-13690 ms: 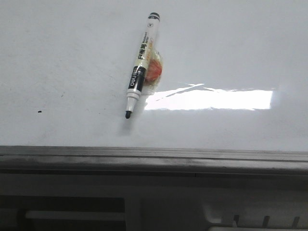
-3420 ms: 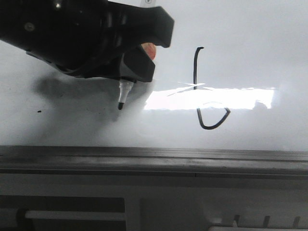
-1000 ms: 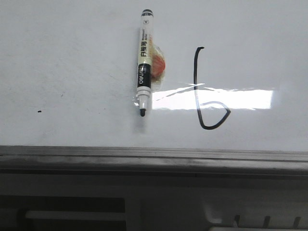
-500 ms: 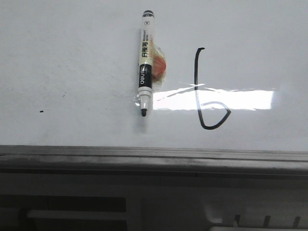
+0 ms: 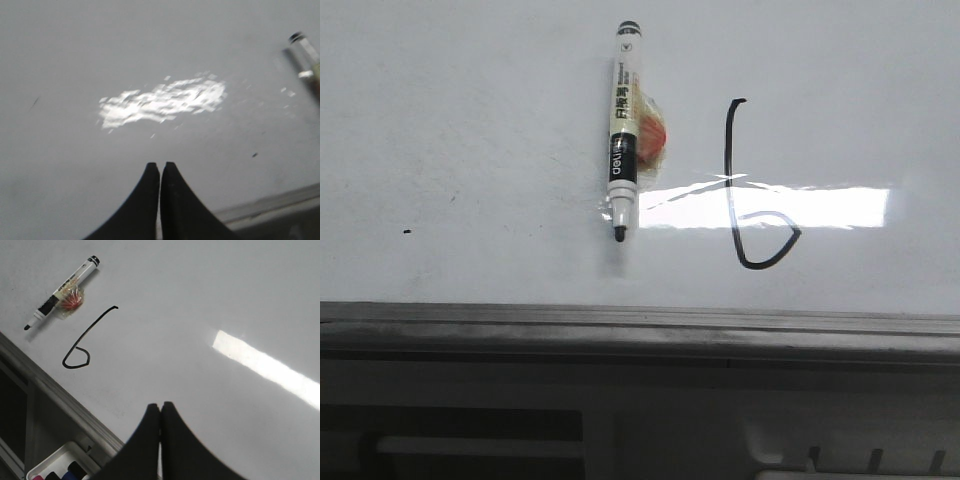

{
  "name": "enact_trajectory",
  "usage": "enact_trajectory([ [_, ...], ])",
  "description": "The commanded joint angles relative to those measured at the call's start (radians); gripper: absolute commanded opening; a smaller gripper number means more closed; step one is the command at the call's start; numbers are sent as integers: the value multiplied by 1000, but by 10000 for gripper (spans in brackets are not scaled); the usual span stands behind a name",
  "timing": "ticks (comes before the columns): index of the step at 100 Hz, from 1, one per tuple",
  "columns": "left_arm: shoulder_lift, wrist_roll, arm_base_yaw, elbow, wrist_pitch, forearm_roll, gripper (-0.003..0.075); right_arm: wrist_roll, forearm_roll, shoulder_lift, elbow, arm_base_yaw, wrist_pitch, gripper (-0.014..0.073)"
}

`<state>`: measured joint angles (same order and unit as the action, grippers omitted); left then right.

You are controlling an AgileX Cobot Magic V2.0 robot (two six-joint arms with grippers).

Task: Write number 6 on whiteboard

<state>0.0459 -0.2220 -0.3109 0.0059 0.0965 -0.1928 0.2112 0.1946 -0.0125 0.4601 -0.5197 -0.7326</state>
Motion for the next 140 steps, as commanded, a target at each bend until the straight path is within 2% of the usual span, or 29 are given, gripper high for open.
enact_trajectory([
  [1, -15, 78, 95, 43, 106, 42, -19, -2, 15, 16, 23, 4, 72, -64],
  [4, -20, 81, 122, 43, 154, 40, -19, -2, 15, 16, 23, 4, 72, -64],
  [17, -42, 81, 213, 43, 163, 24, -19, -2, 15, 16, 23, 4, 72, -64],
  [31, -42, 81, 264, 43, 163, 24, -19, -2, 15, 16, 23, 4, 72, -64],
  [99, -42, 81, 270, 43, 163, 24, -19, -2, 17, 15, -16, 14, 67, -64],
  [103, -42, 81, 270, 43, 163, 24, -19, -7, 25, 15, -50, 34, 94, -64],
  [111, -42, 81, 270, 43, 163, 24, -19, -109, -35, 13, -138, 96, 227, -64],
  [118, -42, 81, 270, 43, 163, 24, -19, -136, -112, 13, -242, 167, 411, -64],
  [124, -42, 81, 270, 43, 163, 24, -19, -140, -146, 13, -358, 235, 630, -64],
  [133, -42, 81, 270, 43, 163, 24, -19, -140, -146, 13, -491, 299, 800, -64],
  [136, -42, 81, 270, 43, 163, 24, -19, -140, -146, 10, -512, 317, 792, -64],
  [140, -42, 81, 270, 43, 163, 22, -19, -140, -146, 7, -487, 342, 625, -64],
])
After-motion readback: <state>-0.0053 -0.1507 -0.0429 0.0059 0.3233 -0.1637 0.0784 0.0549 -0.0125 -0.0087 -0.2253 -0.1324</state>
